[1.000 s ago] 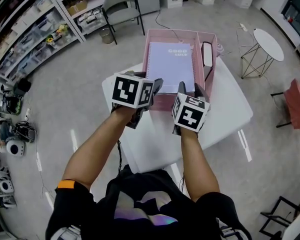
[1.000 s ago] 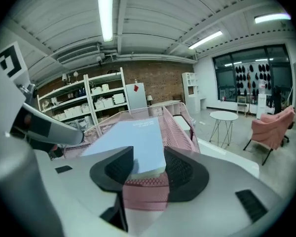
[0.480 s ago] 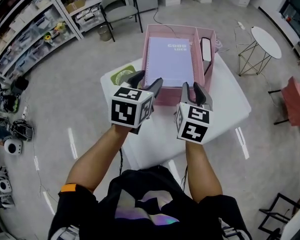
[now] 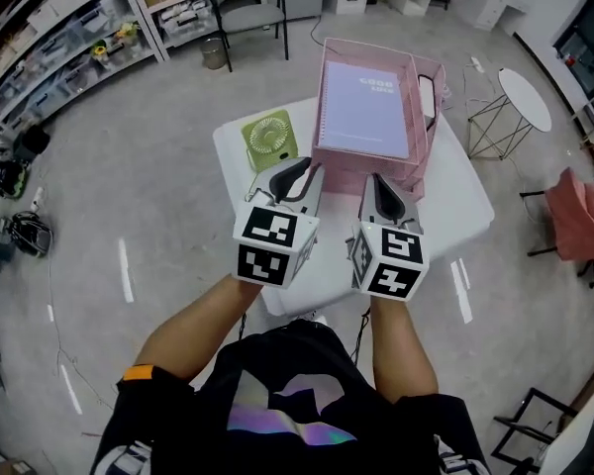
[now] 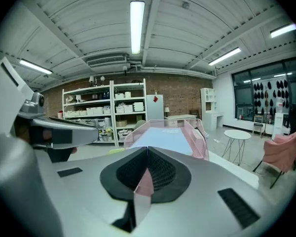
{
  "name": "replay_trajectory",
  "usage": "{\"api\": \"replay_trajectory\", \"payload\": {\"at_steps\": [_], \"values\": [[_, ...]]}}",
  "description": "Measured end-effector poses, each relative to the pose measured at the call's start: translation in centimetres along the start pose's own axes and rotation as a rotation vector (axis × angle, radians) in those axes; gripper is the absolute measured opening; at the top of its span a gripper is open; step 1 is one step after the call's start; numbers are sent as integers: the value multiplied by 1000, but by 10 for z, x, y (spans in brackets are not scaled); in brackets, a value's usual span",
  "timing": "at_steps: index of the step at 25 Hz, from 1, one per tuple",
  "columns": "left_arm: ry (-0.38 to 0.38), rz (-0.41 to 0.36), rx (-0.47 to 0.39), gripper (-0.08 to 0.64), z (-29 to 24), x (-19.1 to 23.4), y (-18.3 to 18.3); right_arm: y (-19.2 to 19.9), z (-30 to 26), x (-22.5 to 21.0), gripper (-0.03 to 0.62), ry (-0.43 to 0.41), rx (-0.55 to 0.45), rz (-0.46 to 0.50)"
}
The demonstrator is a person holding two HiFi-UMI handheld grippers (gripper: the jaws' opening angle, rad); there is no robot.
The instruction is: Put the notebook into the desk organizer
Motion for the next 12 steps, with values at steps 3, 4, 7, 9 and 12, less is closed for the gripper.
{"api": "replay_trajectory", "payload": {"at_steps": [3, 4, 7, 9, 12], "values": [[-21, -6, -15, 13, 32, 6, 13, 7, 20, 24, 18, -17, -5, -5], [-23, -5, -19, 9, 42, 8, 17, 10, 27, 32, 18, -22, -7, -7], [-27, -7, -37, 9, 74, 11, 28, 18, 50, 55, 18, -27, -10, -10], [-29, -11, -54, 8, 94, 11, 34, 24, 65, 68, 17, -27, -11, -12], [-25, -7, -76, 8, 122, 9, 44, 33, 88, 85, 17, -27, -13, -13]]}}
Point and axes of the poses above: the fingertips, and each gripper's own axes: z backward along the fingers, x to its left, y out of its underside, the point moved 5 cm from there along z, backward along the fingers, and after that the axes turned 5 degrees about -y, right-handed, at the moved point
